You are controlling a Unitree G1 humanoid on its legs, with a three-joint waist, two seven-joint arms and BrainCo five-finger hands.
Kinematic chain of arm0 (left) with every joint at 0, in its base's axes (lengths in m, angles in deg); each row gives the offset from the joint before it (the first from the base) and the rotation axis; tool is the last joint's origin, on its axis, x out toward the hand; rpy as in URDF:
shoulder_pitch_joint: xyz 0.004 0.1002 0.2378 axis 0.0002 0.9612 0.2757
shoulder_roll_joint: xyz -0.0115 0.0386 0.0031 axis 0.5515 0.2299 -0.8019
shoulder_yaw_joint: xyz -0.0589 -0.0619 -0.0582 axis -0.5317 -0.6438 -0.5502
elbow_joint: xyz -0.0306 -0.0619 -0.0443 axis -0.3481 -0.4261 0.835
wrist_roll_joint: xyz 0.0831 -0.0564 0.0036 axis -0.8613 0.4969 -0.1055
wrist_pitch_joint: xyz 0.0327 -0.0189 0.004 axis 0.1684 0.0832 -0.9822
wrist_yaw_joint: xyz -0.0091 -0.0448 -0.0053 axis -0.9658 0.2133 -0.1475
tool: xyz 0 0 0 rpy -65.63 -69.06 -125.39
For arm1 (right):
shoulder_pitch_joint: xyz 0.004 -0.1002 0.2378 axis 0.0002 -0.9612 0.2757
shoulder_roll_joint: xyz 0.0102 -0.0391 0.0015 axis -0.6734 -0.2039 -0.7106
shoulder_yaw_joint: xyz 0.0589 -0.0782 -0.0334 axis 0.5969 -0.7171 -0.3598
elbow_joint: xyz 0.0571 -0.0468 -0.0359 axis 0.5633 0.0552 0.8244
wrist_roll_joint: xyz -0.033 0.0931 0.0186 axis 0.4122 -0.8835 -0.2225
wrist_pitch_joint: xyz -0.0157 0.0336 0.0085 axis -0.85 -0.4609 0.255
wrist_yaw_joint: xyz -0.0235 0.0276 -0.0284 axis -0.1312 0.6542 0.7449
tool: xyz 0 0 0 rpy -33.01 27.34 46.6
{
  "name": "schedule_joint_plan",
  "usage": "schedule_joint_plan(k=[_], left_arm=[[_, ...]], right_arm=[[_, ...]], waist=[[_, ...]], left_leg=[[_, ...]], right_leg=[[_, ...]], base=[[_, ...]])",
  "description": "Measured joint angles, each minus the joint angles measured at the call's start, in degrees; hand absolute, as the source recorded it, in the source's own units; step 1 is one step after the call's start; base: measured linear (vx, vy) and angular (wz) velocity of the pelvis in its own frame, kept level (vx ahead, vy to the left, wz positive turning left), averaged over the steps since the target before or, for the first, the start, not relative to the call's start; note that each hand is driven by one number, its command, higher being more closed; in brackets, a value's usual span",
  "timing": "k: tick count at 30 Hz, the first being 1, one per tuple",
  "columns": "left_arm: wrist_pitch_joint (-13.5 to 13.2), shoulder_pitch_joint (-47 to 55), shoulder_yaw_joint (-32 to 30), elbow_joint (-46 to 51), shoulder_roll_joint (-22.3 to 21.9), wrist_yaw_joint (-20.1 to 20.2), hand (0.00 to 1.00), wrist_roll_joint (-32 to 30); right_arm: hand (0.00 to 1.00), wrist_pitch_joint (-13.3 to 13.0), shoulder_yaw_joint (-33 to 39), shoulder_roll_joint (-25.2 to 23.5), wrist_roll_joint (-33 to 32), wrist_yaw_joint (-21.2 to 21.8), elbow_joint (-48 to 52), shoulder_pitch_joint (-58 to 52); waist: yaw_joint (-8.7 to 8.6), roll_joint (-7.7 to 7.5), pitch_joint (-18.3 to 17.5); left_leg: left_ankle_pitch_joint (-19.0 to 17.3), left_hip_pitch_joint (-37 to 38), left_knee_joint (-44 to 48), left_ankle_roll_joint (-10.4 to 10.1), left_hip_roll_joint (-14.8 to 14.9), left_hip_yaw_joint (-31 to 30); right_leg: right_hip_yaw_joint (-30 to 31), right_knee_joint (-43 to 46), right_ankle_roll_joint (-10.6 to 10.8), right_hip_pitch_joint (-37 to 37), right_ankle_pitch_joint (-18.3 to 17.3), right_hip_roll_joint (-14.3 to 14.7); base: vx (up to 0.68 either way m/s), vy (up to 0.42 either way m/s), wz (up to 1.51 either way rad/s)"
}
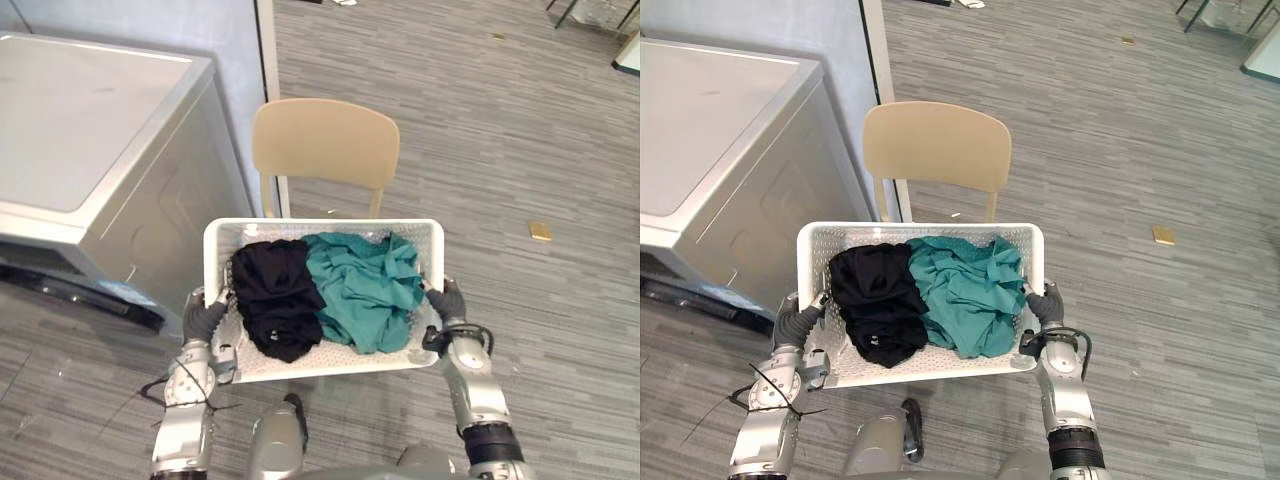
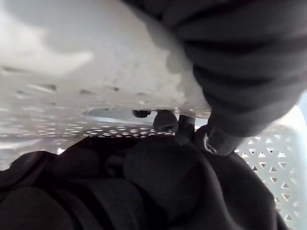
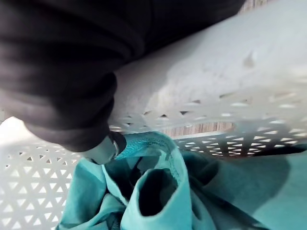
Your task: Pick up the laundry basket with both hands and put the clothes into the washing machine.
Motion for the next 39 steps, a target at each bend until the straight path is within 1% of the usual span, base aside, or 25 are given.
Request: schedule_joint_plan(k=[1, 2, 3, 4, 5, 6, 7, 8, 9, 10, 11, 12, 13, 15, 16, 18, 21, 22, 23, 27, 28, 29, 30, 33, 39], left_arm=[[0.0, 0.2, -0.1, -0.8, 0.3, 0.0, 1.00, 0.1], [-0.1, -0.1, 0.0, -2.0, 0.2, 0.0, 1.00, 0.1], [-0.1, -0.4, 0.1, -2.8, 0.2, 0.0, 1.00, 0.1], [-0.2, -1.5, 0.1, -5.4, 0.4, 0.1, 1.00, 0.2], [-0.2, -2.2, 0.1, -6.8, 0.4, 0.1, 1.00, 0.2], [-0.1, -3.3, 0.4, -9.0, 0.6, 0.1, 1.00, 0.2], [0.1, -4.4, 0.8, -11.5, 0.5, 0.2, 1.00, 0.1], [0.3, -4.4, 1.1, -12.3, 0.4, 0.2, 1.00, 0.0], [0.3, -4.5, 1.1, -12.5, 0.5, 0.2, 1.00, 0.0], [0.3, -5.2, 1.0, -13.1, 0.6, 0.2, 1.00, 0.0], [0.4, -8.1, 0.9, -15.5, 0.8, 0.1, 1.00, 0.0], [0.5, -10.2, 1.1, -17.1, 1.1, 0.1, 1.00, 0.0], [0.5, -12.0, 1.3, -18.2, 1.3, 0.0, 1.00, 0.0], [0.5, -19.8, 1.6, -21.9, 2.7, -0.5, 1.00, 0.1], [0.5, -21.7, 1.7, -22.7, 3.2, -0.8, 1.00, 0.2], [0.5, -28.8, 1.7, -25.9, 5.7, -1.3, 1.00, 1.4], [0.5, -35.3, 1.7, -29.7, 9.0, -2.2, 1.00, 2.9], [0.5, -36.4, 1.7, -30.4, 9.5, -2.2, 1.00, 3.0], [0.6, -38.5, 1.8, -31.9, 10.3, -2.3, 1.00, 3.1], [0.6, -41.7, 1.7, -33.7, 12.5, -2.8, 1.00, 4.3], [0.6, -43.4, 1.6, -33.7, 13.1, -3.4, 1.00, 4.7], [0.6, -45.1, 1.5, -34.1, 13.3, -3.7, 1.00, 4.8], [0.6, -46.0, 1.5, -34.3, 13.5, -3.7, 1.00, 5.1], [0.6, -48.7, 1.4, -34.7, 14.7, -4.4, 1.00, 5.8], [0.6, -58.0, 3.6, -34.7, 16.7, -4.6, 1.00, 6.8]], right_arm=[[1.00, 0.0, -0.5, 0.2, 0.3, 0.0, 0.0, -0.1], [1.00, 0.2, -0.6, 0.3, 0.4, 0.0, 0.0, -0.1], [1.00, 0.2, -0.7, 0.5, 0.4, 0.0, 0.0, -0.2], [1.00, 0.3, -1.1, 0.9, 0.4, 0.0, 0.0, -0.5], [1.00, 0.5, -1.2, 1.0, 0.4, 0.1, 0.0, -0.7], [1.00, 1.0, -1.2, 1.0, 0.4, 0.0, 0.0, -1.3], [1.00, 1.2, -1.2, 1.7, 0.4, 0.1, -0.9, -1.6], [1.00, 1.7, -1.5, 2.6, 0.3, 0.2, -2.0, -1.0], [1.00, 1.8, -1.6, 2.9, 0.3, 0.2, -2.1, -0.8], [1.00, 2.1, -1.7, 3.1, 0.3, 0.2, -2.3, -0.4], [1.00, 2.2, -1.5, 3.5, 0.3, -0.1, -3.1, 0.9], [1.00, 2.2, -1.2, 4.0, 0.3, -0.3, -4.0, 2.3], [1.00, 2.2, -0.9, 4.4, 0.3, -0.5, -4.1, 3.2], [1.00, 2.2, 0.1, 5.5, 0.1, -2.2, -6.5, 9.5], [1.00, 2.2, 0.2, 5.7, -0.2, -2.7, -7.3, 11.2], [1.00, 2.2, 0.2, 6.6, -1.1, -3.9, -10.2, 17.4], [1.00, 2.4, -0.2, 6.8, -2.2, -4.9, -10.5, 21.5], [1.00, 2.4, -0.2, 6.7, -2.4, -4.9, -10.5, 21.9], [1.00, 2.4, -0.2, 6.8, -2.7, -4.9, -11.0, 23.2], [1.00, 2.7, -0.2, 6.7, -4.2, -5.1, -13.8, 28.3], [1.00, 2.7, -0.2, 6.9, -4.3, -5.3, -13.9, 30.2], [1.00, 2.7, 0.0, 7.2, -4.8, -5.8, -13.9, 31.5], [1.00, 2.6, 0.1, 7.3, -4.8, -6.2, -13.9, 32.3], [1.00, 2.6, 0.4, 7.8, -5.1, -6.9, -13.9, 35.4], [1.00, 2.3, 4.0, 8.9, -7.1, -8.7, -14.2, 42.1]], waist=[[-0.48, 0.02, 0.0], [-0.71, 0.01, -0.1], [-0.89, -0.01, -0.1], [-1.25, -0.20, -0.2], [-1.60, -0.33, -0.3], [-1.80, -1.00, -0.7], [-1.67, -0.43, -1.2], [-1.59, 0.55, -1.7], [-1.58, 0.76, -1.7], [-1.55, 0.76, -1.7], [-1.66, 0.54, -1.5], [-1.74, 0.17, -1.2], [-1.74, 0.05, -0.8], [-1.71, -0.50, 2.4], [-1.72, -0.65, 3.1], [-1.59, -0.61, 7.1], [-1.18, -0.77, 10.3], [-0.91, -0.86, 10.4], [-0.11, -0.96, 10.9], [0.24, -0.98, 12.4], [0.52, -1.02, 13.1], [1.32, -1.10, 13.4], [1.50, -1.14, 13.8], [1.47, -1.10, 14.5], [1.48, -1.07, 15.4]], left_leg=[[0.0, 1.2, -1.2, 0.0, -0.2, 0.1], [0.4, 2.0, -1.9, -0.4, -0.2, 0.7], [0.6, 2.1, -2.1, -0.4, -0.2, 0.8], [0.6, 2.1, -2.1, -0.5, -0.9, 0.7], [0.6, 2.0, -2.1, -0.5, -1.4, 0.4], [0.6, 2.0, -1.9, -0.7, -2.6, 0.3], [0.8, 1.5, -2.0, -1.4, -2.8, 0.0], [1.3, 0.4, -2.1, -2.2, -1.7, 0.0], [1.5, -0.2, -2.2, -2.5, -1.1, 0.0], [1.8, -1.1, -2.5, -3.0, -0.4, 0.0], [2.1, -2.5, -3.3, -3.4, 0.3, 0.0], [2.4, -3.3, -3.7, -4.0, 0.5, 0.0], [2.5, -3.9, -3.9, -4.1, 0.7, -0.1], [3.2, -7.0, -3.7, -4.9, 1.1, -0.4], [3.4, -7.9, -3.5, -4.8, 1.1, -0.6], [4.1, -10.1, -2.5, -4.8, 1.2, -1.8], [4.1, -12.9, -0.7, -4.8, 1.6, -3.2], [4.1, -13.8, -0.3, -4.8, 1.9, -3.4], [4.1, -15.0, 0.4, -4.8, 2.2, -3.4], [4.1, -17.8, 2.2, -4.8, 2.5, -4.4], [4.1, -18.8, 2.6, -4.8, 2.8, -4.8], [4.1, -19.8, 3.0, -4.8, 3.0, -4.9], [4.1, -19.9, 3.0, -4.8, 3.1, -4.9], [4.4, -21.5, 3.4, -4.6, 3.2, -5.8], [4.6, -24.7, 4.3, -4.3, 3.3, -7.3]], right_leg=[[-0.8, -2.8, -0.6, -1.4, -2.1, 1.8], [-1.0, -7.5, -1.1, -2.5, -2.7, 3.8], [-1.0, -10.8, -1.1, -2.9, -2.8, 4.8], [-0.9, -18.3, -1.6, -3.5, -1.8, 6.5], [-0.7, -21.2, -1.9, -3.5, -0.5, 6.9], [0.4, -25.1, -2.8, -3.7, 3.9, 7.4], [0.8, -27.2, -1.4, -3.7, 4.9, 7.8], [0.8, -30.8, -2.0, -3.5, 6.5, 9.7], [0.8, -32.6, -2.4, -3.4, 7.4, 10.7], [0.6, -35.2, -3.0, -3.4, 8.7, 12.1], [0.5, -38.6, -3.9, -3.8, 10.7, 13.9], [0.6, -39.7, -4.1, -4.5, 11.4, 14.4], [0.6, -40.4, -4.4, -4.9, 11.9, 14.7], [0.6, -42.3, -5.0, -7.0, 14.0, 15.5], [0.5, -42.8, -5.2, -7.6, 14.4, 15.5], [0.0, -43.9, -5.5, -8.4, 15.9, 15.9], [-0.9, -44.5, -5.8, -9.4, 16.6, 16.5], [-1.0, -44.5, -5.9, -10.0, 16.7, 16.5], [-1.0, -44.6, -6.1, -11.0, 17.1, 16.7], [-1.4, -44.7, -6.2, -12.5, 17.5, 17.3], [-1.7, -44.7, -6.1, -13.2, 17.7, 17.4], [-1.7, -44.7, -6.2, -13.9, 17.8, 17.4], [-1.8, -44.7, -6.3, -14.0, 17.9, 17.4], [-2.7, -44.7, -6.3, -14.8, 17.9, 17.6], [-4.6, -44.7, -6.3, -16.5, 17.9, 17.7]], base=[[0.16, 0.013, 0.00], [0.20, -0.020, 0.06], [0.21, -0.052, 0.14], [0.18, -0.066, 0.21], [0.14, -0.070, 0.29], [0.19, -0.149, 0.24], [0.21, -0.165, 0.00], [0.20, -0.163, -0.20], [0.11, -0.115, -0.33], [0.07, -0.125, -0.27], [0.05, -0.130, -0.25], [0.01, -0.088, -0.17], [-0.04, -0.059, -0.12], [-0.10, -0.032, -0.06], [-0.13, -0.013, 0.05], [-0.14, 0.006, 0.14], [-0.10, 0.029, 0.13], [-0.09, 0.036, 0.07], [-0.07, 0.033, -0.03], [-0.05, 0.043, 0.02], [-0.04, 0.024, 0.03], [-0.05, 0.045, 0.01], [-0.03, 0.051, -0.01], [-0.01, 0.020, 0.10], [0.01, 0.024, 0.11]])
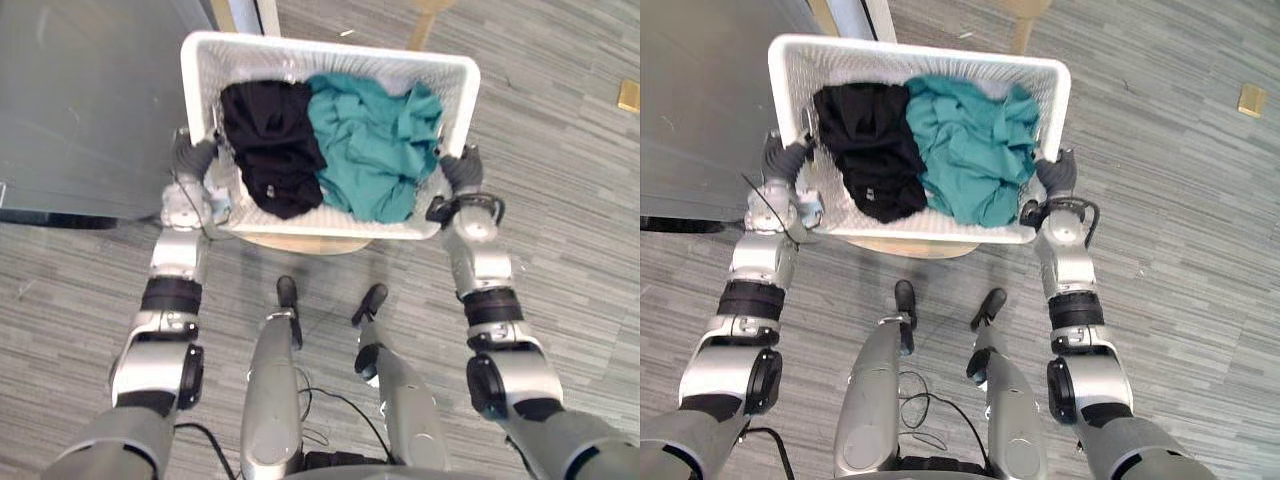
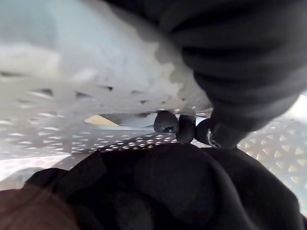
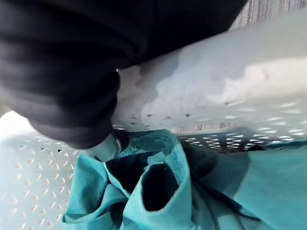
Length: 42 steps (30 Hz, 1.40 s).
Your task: Pick up the laundry basket with both hands and put the clothes into the washing machine.
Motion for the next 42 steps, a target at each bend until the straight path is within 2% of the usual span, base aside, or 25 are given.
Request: schedule_joint_plan(k=[3, 4, 8, 9, 12, 15, 22, 23, 30, 39, 42], left_arm=[[0.0, -2.8, 0.7, 0.0, 1.1, -0.1, 1.00, 0.0], [0.0, -3.7, 1.1, 0.1, 1.5, -0.1, 1.00, 0.0], [0.0, -6.1, 1.1, 0.1, 1.9, -0.5, 1.00, 0.0], [0.0, -6.4, 1.1, 0.1, 1.9, -0.5, 0.00, 0.0], [0.0, -7.0, 0.9, 0.0, 1.9, -0.7, 0.00, 0.0], [0.0, -10.3, -0.4, -2.1, 1.5, -2.7, 0.00, 0.8], [0.7, -16.9, -0.5, -10.2, 2.5, -1.4, 0.00, 1.0], [1.7, -19.5, -0.2, -12.7, 3.7, -0.6, 0.00, 0.4], [2.8, -23.7, 1.2, -16.9, 7.3, 2.5, 0.00, -3.6], [4.1, -25.2, 0.9, -19.1, 9.0, 4.1, 0.00, -6.9], [4.1, -25.2, 0.9, -19.2, 8.0, 7.4, 0.00, -7.1]], right_arm=[[1.00, -0.8, 0.5, 0.1, -1.8, -0.4, 0.0, 1.3], [0.00, -1.0, 0.9, 0.0, -2.0, -0.5, 0.0, 1.8], [0.00, -1.0, 2.5, -0.8, -3.6, -0.6, -0.2, 3.6], [0.00, -0.9, 2.6, -0.9, -4.1, -0.7, -0.7, 3.7], [0.00, -0.9, 2.6, -1.2, -4.4, -0.7, -1.4, 4.2], [0.00, -0.5, 2.6, -1.4, -4.6, -0.7, -5.7, 6.0], [0.00, 1.5, 2.2, -1.7, -4.5, 1.3, -12.4, 8.6], [0.00, 1.9, 1.9, -1.8, -4.5, 1.9, -14.9, 9.5], [0.00, 3.6, -0.7, -1.7, -4.6, 4.6, -16.9, 10.2], [0.00, 3.5, -2.2, 0.1, -6.8, 5.5, -16.8, 12.2], [0.00, 3.5, -3.4, -0.5, -7.8, 7.7, -16.1, 12.1]], waist=[[-0.01, 0.02, 0.0], [0.00, 0.02, 0.0], [0.11, 0.00, 0.0], [0.10, -0.01, 0.0], [-0.02, -0.01, 0.0], [-0.05, -0.01, 0.0], [-0.02, -0.01, 0.0], [-0.09, -0.01, 0.0], [-0.25, -0.02, 0.0], [-0.53, -0.08, 0.0], [-0.61, -0.22, -0.1]], left_leg=[[0.0, -0.4, 0.0, 0.0, 0.1, -0.4], [0.0, -0.6, 0.0, 0.0, 0.3, -0.5], [0.0, -1.8, 0.4, 0.0, 1.1, -0.7], [0.0, -1.8, 0.4, -0.1, 1.3, -0.6], [0.2, -1.8, 0.4, -0.3, 1.7, -0.5], [0.6, -1.7, 0.0, -1.1, 2.1, -0.5], [1.4, -1.6, -0.4, -2.3, 3.5, -0.7], [1.6, -1.6, -0.4, -2.6, 3.9, -0.7], [2.0, -1.6, -0.3, -3.2, 5.0, -0.8], [2.0, -1.5, 0.5, -3.2, 5.5, -0.6], [2.0, 0.9, 0.2, -3.2, 5.9, 0.2]], right_leg=[[-0.5, 0.0, 0.0, -0.1, 0.0, 0.1], [-0.7, 0.0, 0.0, -0.2, 0.0, 0.2], [-0.9, 0.0, 0.4, -1.0, 0.3, 0.8], [-1.0, 0.0, 0.4, -1.0, 0.3, 0.9], [-1.2, 0.1, 0.4, -1.1, 0.3, 1.2], [-1.3, 0.1, 0.4, -1.1, 0.3, 1.6], [-1.6, 0.2, 0.5, -1.0, 0.3, 2.8], [-1.8, 0.2, 0.5, -1.0, 0.3, 3.1], [-2.2, 0.3, 0.5, -1.0, 0.3, 4.1], [-2.0, 0.9, 0.5, -1.0, 0.3, 4.3], [-1.3, 1.1, 0.5, 0.7, 0.2, 4.4]], base=[[0.04, 0.021, 0.06], [0.03, 0.012, 0.04], [0.04, 0.005, -0.01], [0.04, 0.002, -0.02], [0.04, 0.007, -0.02], [0.00, 0.000, 0.00], [0.00, -0.001, -0.01], [0.00, 0.000, 0.00], [0.04, 0.003, -0.03], [0.05, 0.049, -0.02], [0.07, 0.072, -0.07]])
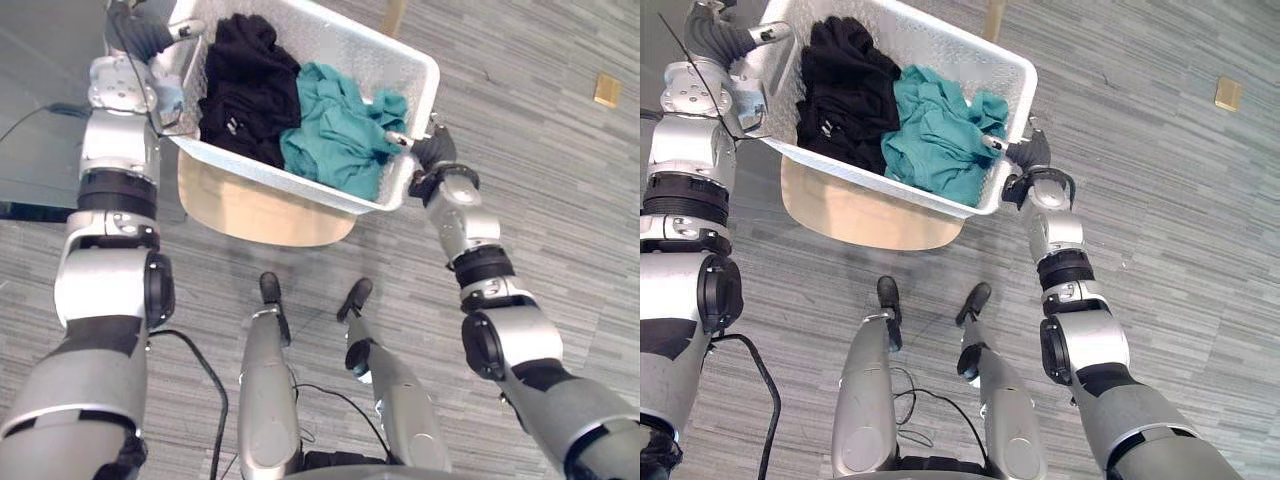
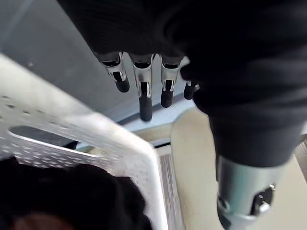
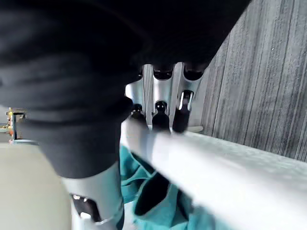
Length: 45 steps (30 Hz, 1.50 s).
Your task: Pick up the laundry basket with both hands and put the clothes into the washing machine.
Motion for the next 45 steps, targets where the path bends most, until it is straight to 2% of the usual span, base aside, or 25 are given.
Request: schedule_joint_plan(k=[6, 10, 14, 18, 21, 24, 27, 29, 31, 33, 34, 37, 39, 40, 42, 43, 44, 45], left_arm=[[0.0, 1.5, -1.7, 0.0, -0.2, 1.3, 0.00, -1.0], [0.0, 1.9, -1.8, 0.0, -0.2, 1.5, 0.00, -1.0], [0.0, 3.4, -2.6, 0.0, -0.1, 1.4, 0.00, -0.8], [-0.2, 6.3, -3.8, 2.0, 1.3, 1.0, 0.00, 1.1], [-0.3, 10.6, -3.2, 6.8, 2.3, 1.1, 0.00, 3.1], [-0.8, 17.9, -2.8, 15.7, 3.7, 0.9, 0.00, 3.8], [-1.6, 30.6, -5.0, 28.5, 4.1, 0.1, 0.00, 4.1], [-2.1, 41.7, -9.3, 36.0, 1.5, -0.9, 0.00, 4.1], [-2.2, 51.5, -12.4, 40.0, -3.1, -1.7, 0.00, 4.0], [-2.4, 62.6, -14.8, 43.6, -10.0, -1.6, 0.00, 4.0], [-2.7, 68.0, -15.4, 44.5, -13.8, -1.6, 0.00, 4.0], [-3.6, 79.4, -15.8, 45.0, -21.4, -1.5, 0.00, 4.8], [-4.9, 84.2, -15.6, 43.9, -24.9, -1.3, 0.00, 8.1], [-6.1, 85.1, -15.3, 41.6, -27.0, -1.3, 0.00, 10.6], [-7.3, 85.0, -14.3, 37.5, -29.4, -1.2, 0.00, 13.3], [-7.9, 84.8, -12.6, 35.1, -30.0, -1.2, 0.00, 14.7], [-8.4, 84.6, -11.0, 32.6, -30.0, -1.1, 0.00, 15.7], [-8.5, 84.2, -9.7, 30.6, -30.1, -1.1, 0.00, 16.0]], right_arm=[[0.00, -0.4, 0.1, -0.8, -0.1, 1.2, 3.9, -0.4], [0.00, -0.8, 0.7, -0.8, -0.1, 2.1, 4.3, -1.1], [0.00, -0.8, 0.7, -0.9, -0.1, 2.4, 4.5, -3.5], [0.00, -0.9, 0.5, -0.8, -0.3, 2.4, 11.9, -8.1], [0.00, -1.5, 0.5, 0.3, -0.4, 2.4, 19.9, -13.9], [0.00, -2.3, 0.6, 1.9, -0.3, 2.5, 27.3, -23.2], [0.00, -2.5, 1.3, 2.2, 0.0, 3.2, 30.8, -35.1], [0.00, -2.4, 2.8, 1.2, 1.9, 3.6, 30.8, -43.3], [0.00, -2.4, 4.7, -0.2, 4.6, 4.1, 29.3, -49.5], [0.00, -2.2, 6.9, -1.8, 6.7, 5.2, 26.6, -55.1], [0.00, -2.2, 8.5, -2.8, 7.5, 5.9, 25.7, -57.8], [0.00, -2.4, 10.7, -4.8, 8.6, 6.2, 20.7, -61.0], [0.00, -2.5, 10.5, -6.1, 9.4, 6.2, 16.5, -62.0], [0.00, -2.6, 10.0, -6.4, 10.3, 6.2, 14.0, -63.3], [0.00, -2.5, 9.1, -6.4, 11.1, 6.2, 9.9, -64.6], [0.00, -2.5, 7.9, -6.3, 11.4, 6.1, 7.6, -64.9], [0.00, -2.5, 6.7, -6.5, 12.2, 6.1, 6.4, -64.7], [0.00, -2.5, 5.5, -6.5, 12.9, 6.1, 5.9, -64.7]], waist=[[-1.07, -0.39, 0.0], [-0.99, -1.34, -0.1], [-0.83, -1.47, -0.1], [-0.76, -1.48, -0.1], [-0.72, -1.48, -0.1], [0.00, -1.49, -0.1], [0.33, -1.81, -0.5], [0.40, -1.95, -2.1], [0.34, -1.88, -4.9], [0.43, -1.72, -7.0], [0.43, -1.68, -8.2], [0.87, -1.59, -10.2], [1.17, -1.28, -11.2], [1.31, -0.54, -11.9], [1.30, 0.70, -12.5], [0.88, 0.93, -12.6], [0.45, 0.91, -12.6], [0.03, 0.84, -13.0]], left_leg=[[0.0, 0.9, 0.0, 0.0, 0.3, 1.0], [-0.1, 1.4, 0.6, 0.0, 1.1, 1.1], [-0.2, 2.9, 0.5, -0.1, 1.1, 1.2], [-0.2, 3.5, 0.4, -0.1, 1.2, 1.6], [-0.2, 4.6, 0.3, -0.1, 1.3, 1.9], [-0.2, 7.4, -0.7, -0.2, 0.9, 2.4], [0.0, 11.7, -3.2, -0.7, -0.4, 2.5], [0.3, 13.8, -5.4, -1.1, -1.8, 1.9], [0.5, 14.9, -7.3, -1.5, -3.1, 0.6], [0.8, 17.5, -9.0, -1.9, -4.1, -0.9], [0.8, 18.7, -9.8, -1.9, -4.5, -1.8], [0.9, 21.2, -11.5, -2.0, -5.1, -2.5], [1.2, 22.4, -13.1, -1.9, -5.6, -3.0], [1.9, 22.3, -14.4, -1.7, -6.4, -4.4], [3.8, 22.3, -16.7, -1.0, -7.8, -6.7], [4.9, 22.1, -18.3, 0.5, -8.7, -7.3], [3.4, 21.7, -19.1, 6.4, -8.8, -4.0], [1.0, 21.6, -20.0, 10.3, -8.0, 1.4]], right_leg=[[0.0, 0.0, 0.3, 0.6, -1.0, -0.1], [0.1, 1.0, 0.0, 0.8, -1.2, 0.3], [0.0, 1.4, -0.7, 2.3, -2.2, 0.4], [0.1, 2.1, -1.2, 2.3, -3.0, 0.3], [0.2, 3.5, -1.7, 2.4, -3.5, 0.1], [0.3, 6.5, -2.4, 3.4, -5.6, -0.9], [0.2, 10.4, -2.7, 5.1, -9.0, -2.5], [-0.3, 12.7, -2.3, 5.8, -11.5, -3.6], [-1.3, 14.0, -2.4, 6.2, -13.1, -4.8], [-2.8, 14.0, -2.4, 9.0, -14.4, -5.2], [-3.7, 14.0, -2.3, 10.5, -15.2, -5.5], [-4.7, 13.7, -1.5, 13.2, -16.3, -5.8], [-5.4, 12.9, -1.1, 14.6, -16.6, -5.9], [-6.7, 13.0, -0.8, 14.9, -16.9, -6.5], [-9.7, 13.4, -0.5, 15.6, -17.6, -7.5], [-11.5, 15.2, -0.4, 15.6, -18.8, -9.0], [-14.1, 15.9, -0.4, 15.8, -19.6, -10.3], [-16.1, 14.4, -0.9, 16.5, -19.0, -10.8]], base=[[0.03, 0.036, -0.06], [0.04, 0.037, -0.04], [0.05, 0.039, 0.05], [0.05, 0.031, -0.02], [0.10, 0.049, -0.01], [0.11, 0.042, 0.03], [0.12, 0.025, 0.18], [0.12, -0.005, 0.30], [0.13, -0.011, 0.36], [0.18, 0.000, 0.48], [0.15, -0.001, 0.46], [0.13, 0.005, 0.36], [0.05, 0.010, 0.28], [0.04, 0.020, 0.66], [0.04, 0.020, 0.84], [-0.01, 0.009, 0.89], [-0.02, -0.011, 1.10], [0.00, 0.022, 1.26]])
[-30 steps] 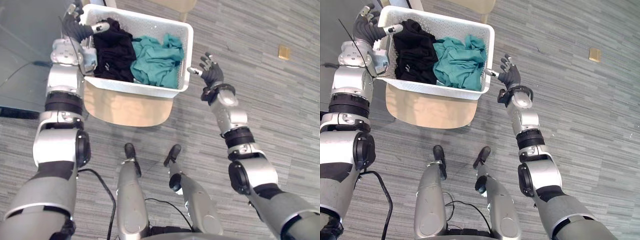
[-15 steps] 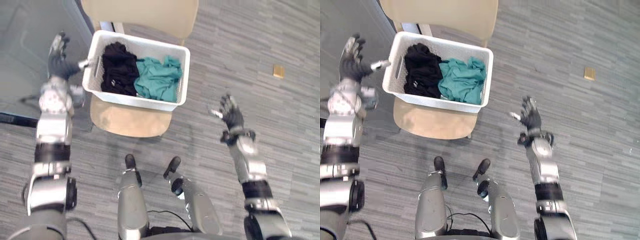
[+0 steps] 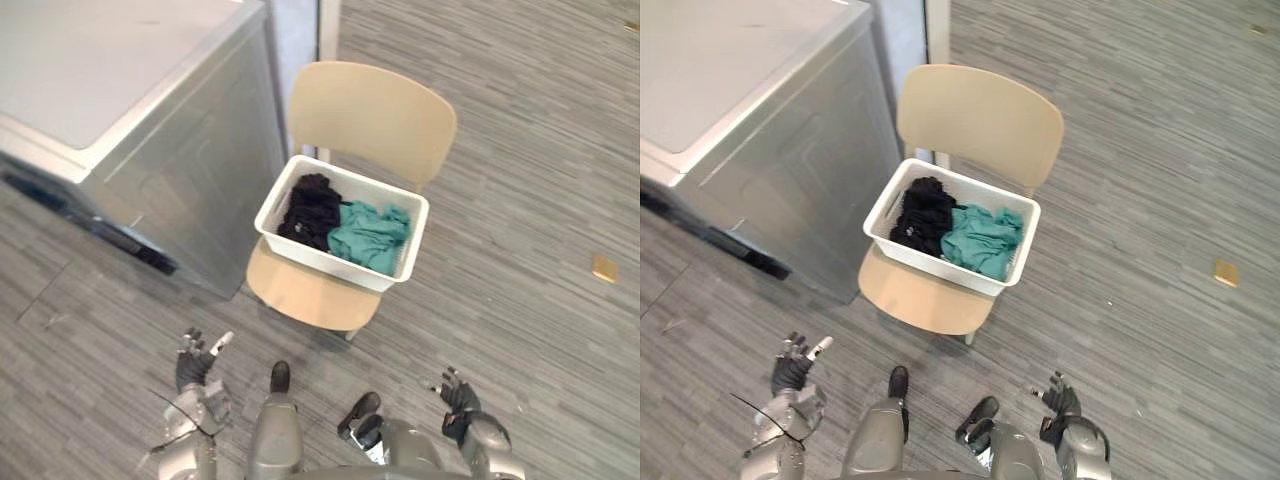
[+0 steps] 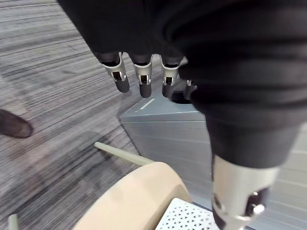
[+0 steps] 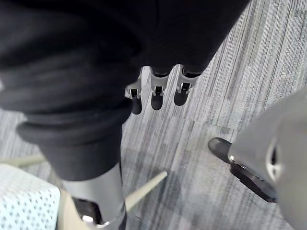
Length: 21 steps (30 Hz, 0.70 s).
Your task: Pick up the laundry basket with both hands and put the clothes into the washing machine.
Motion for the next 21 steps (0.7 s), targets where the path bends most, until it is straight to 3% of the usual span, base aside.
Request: schedule_joint_plan(k=[2, 3, 4, 5, 6, 7, 8, 9, 10, 11, 12, 13, 14, 16, 17, 19, 20, 21], left_arm=[[-0.4, -0.8, 3.5, -4.0, -1.3, 0.0, 0.00, 0.2], [-0.3, -0.7, 4.5, -5.9, -1.5, 0.1, 0.00, 0.1], [0.3, -0.8, 7.1, -9.8, -2.4, 0.6, 0.00, 0.0], [0.6, -1.1, 9.6, -10.8, -3.2, 1.0, 0.00, 0.0], [0.5, -1.4, 10.6, -10.7, -3.5, 1.1, 0.00, 0.0], [0.5, -2.0, 10.9, -11.1, -3.0, 1.1, 0.00, 0.0], [0.3, -3.4, 11.1, -13.2, -3.3, 1.0, 0.00, 0.0], [0.2, -3.5, 11.8, -13.6, -3.3, 1.1, 0.00, 0.0], [0.2, -3.8, 13.4, -14.0, -3.6, 1.2, 0.00, 0.0], [0.2, -3.8, 13.9, -14.0, -3.9, 1.2, 0.00, 0.0], [0.2, -3.9, 14.9, -13.9, -4.3, 1.3, 0.00, -0.1], [0.2, -4.3, 14.9, -14.3, -3.6, 1.9, 0.00, -0.3], [0.5, -3.5, 14.8, -14.6, -2.8, 2.1, 0.00, -0.3], [0.8, -1.7, 14.9, -14.6, -2.2, 2.2, 0.00, -0.4], [0.8, -0.6, 15.0, -14.5, -2.0, 2.2, 0.00, -0.8], [0.8, 0.4, 15.4, -14.5, -1.5, 2.3, 0.00, -1.6], [0.7, 0.8, 15.8, -14.5, -1.0, 2.4, 0.00, -2.4], [0.7, 1.0, 15.9, -14.8, -0.3, 2.4, 0.00, -3.3]], right_arm=[[0.00, -0.1, -2.4, 0.1, 0.5, -0.2, -2.8, 1.3], [0.00, -0.1, -2.9, 0.3, 0.5, -0.2, -3.1, 1.8], [0.00, -0.1, -3.9, 0.9, 0.6, -0.3, -3.1, 2.6], [0.00, -0.1, -4.4, 1.1, 0.6, -0.4, -3.5, 3.0], [0.00, -0.1, -4.9, 0.9, 0.8, -0.4, -3.7, 3.4], [0.00, -0.2, -5.4, 0.0, 1.2, -0.3, -3.9, 3.5], [0.00, -1.3, -6.9, -0.7, 2.4, -0.3, -3.4, 3.6], [0.00, -1.1, -7.1, -0.4, 2.8, -0.3, -3.6, 3.9], [0.00, -0.9, -7.1, 0.3, 3.1, -0.4, -3.8, 3.9], [0.00, -0.8, -7.1, 0.8, 3.5, -0.5, -3.8, 3.7], [0.00, -0.6, -7.1, 1.4, 4.0, -0.6, -3.8, 3.4], [0.00, 0.2, -7.1, 0.4, 4.4, -0.5, -3.8, 3.0], [0.00, 0.3, -7.3, -1.1, 4.4, -0.1, -3.8, 2.5], [0.00, 0.3, -7.5, -2.0, 4.4, 0.0, -3.7, 2.0], [0.00, 0.3, -7.6, -1.8, 4.4, 0.0, -3.7, 2.0], [0.00, 0.3, -7.6, -1.5, 4.1, 0.0, -3.3, 1.9], [0.00, 0.3, -7.6, -1.5, 3.7, 0.0, -3.2, 1.8], [0.00, 0.2, -8.0, -1.5, 2.8, 0.0, -1.5, 1.6]], waist=[[-0.87, 0.84, -1.4], [-0.95, 1.63, -1.7], [-1.48, 3.40, -2.7], [-2.46, 3.12, -2.6], [-2.80, 3.52, -2.7], [-3.04, 1.90, -4.2], [-2.42, 2.31, -5.0], [-2.52, 2.93, -5.5], [-3.88, 3.45, -5.8], [-4.43, 4.21, -6.2], [-4.98, 5.62, -7.0], [-5.23, 5.27, -6.7], [-4.77, 4.13, -6.0], [-4.10, 3.82, -6.1], [-4.19, 3.79, -6.1], [-4.30, 3.49, -5.8], [-5.08, 3.57, -5.4], [-5.94, 3.95, -4.7]], left_leg=[[-1.2, -3.2, 11.4, 0.3, 5.6, 10.7], [-1.2, -3.4, 15.9, 0.4, 7.5, 11.9], [-1.5, -3.1, 18.9, -0.8, 9.1, 13.7], [1.3, -2.2, 19.0, 1.5, 7.3, 15.4], [2.4, -2.3, 17.3, 2.7, 6.6, 15.4], [2.7, -0.9, 14.0, 1.6, 5.3, 15.3], [-4.3, 0.3, 24.1, -1.6, 9.6, 20.7], [-5.1, 1.0, 25.1, -3.5, 10.8, 22.0], [-4.9, 3.2, 23.3, -6.9, 11.0, 23.6], [-4.7, 4.1, 21.4, -8.5, 10.9, 24.0], [-5.0, 5.6, 16.3, -12.0, 10.2, 24.5], [-6.7, 6.5, 12.3, -11.2, 6.4, 24.0], [-7.2, 6.3, 13.5, -9.9, 4.4, 22.6], [-8.8, 5.6, 15.0, -7.6, 2.1, 20.6], [-9.9, 5.4, 14.7, -5.8, -0.7, 18.7], [-10.6, 5.4, 14.1, -4.5, -4.6, 15.6], [-10.9, 5.9, 13.6, -3.3, -6.7, 13.2], [-10.5, 6.1, 12.8, -1.7, -8.4, 9.9]], right_leg=[[-4.6, -0.1, -1.3, -0.1, 0.8, -1.6], [-5.4, 1.3, -2.0, -0.1, 0.4, -1.9], [-7.3, 5.1, -2.4, 0.6, -0.1, -3.0], [-9.6, 9.2, -1.8, 0.8, -1.1, -5.6], [-9.4, 9.0, -0.5, 0.7, -2.0, -5.4], [-8.7, 1.7, -0.4, 0.8, -0.9, -3.1], [-12.7, -1.5, -3.5, 2.1, 3.5, -3.0], [-13.9, -1.0, -3.5, 2.1, 3.4, -3.4], [-16.1, 0.2, -3.3, 2.1, 3.4, -5.1], [-17.4, 0.8, -3.1, 2.1, 3.6, -6.1], [-20.1, 2.1, -2.2, 2.1, 4.1, -7.8], [-22.8, 4.2, -1.0, 3.0, 5.2, -11.4], [-23.9, 4.9, -0.8, 4.7, 6.7, -13.8], [-23.8, 6.4, -1.4, 6.1, 8.1, -16.5], [-21.3, 9.0, -2.4, 5.9, 8.7, -19.8], [-13.8, 13.1, -4.9, 4.8, 9.6, -24.0], [-2.0, 16.4, -5.8, 1.8, 6.9, -23.8], [9.8, 18.8, -3.0, -0.4, 1.6, -19.3]], base=[[0.06, 0.065, 0.98], [0.06, 0.116, 0.60], [0.08, 0.187, 0.87], [0.04, 0.153, 1.04], [-0.04, 0.052, 1.15], [-0.19, -0.133, 1.07], [-0.18, -0.080, 0.92], [-0.13, 0.069, 1.00], [-0.04, 0.220, 0.84], [-0.06, 0.307, 1.21], [-0.10, 0.408, 1.37], [-0.15, 0.545, 1.50], [-0.14, 0.489, 1.17], [-0.12, 0.432, 0.81], [-0.13, 0.454, 0.98], [-0.08, 0.320, 1.01], [-0.03, 0.249, 1.31], [-0.02, 0.210, 1.35]])
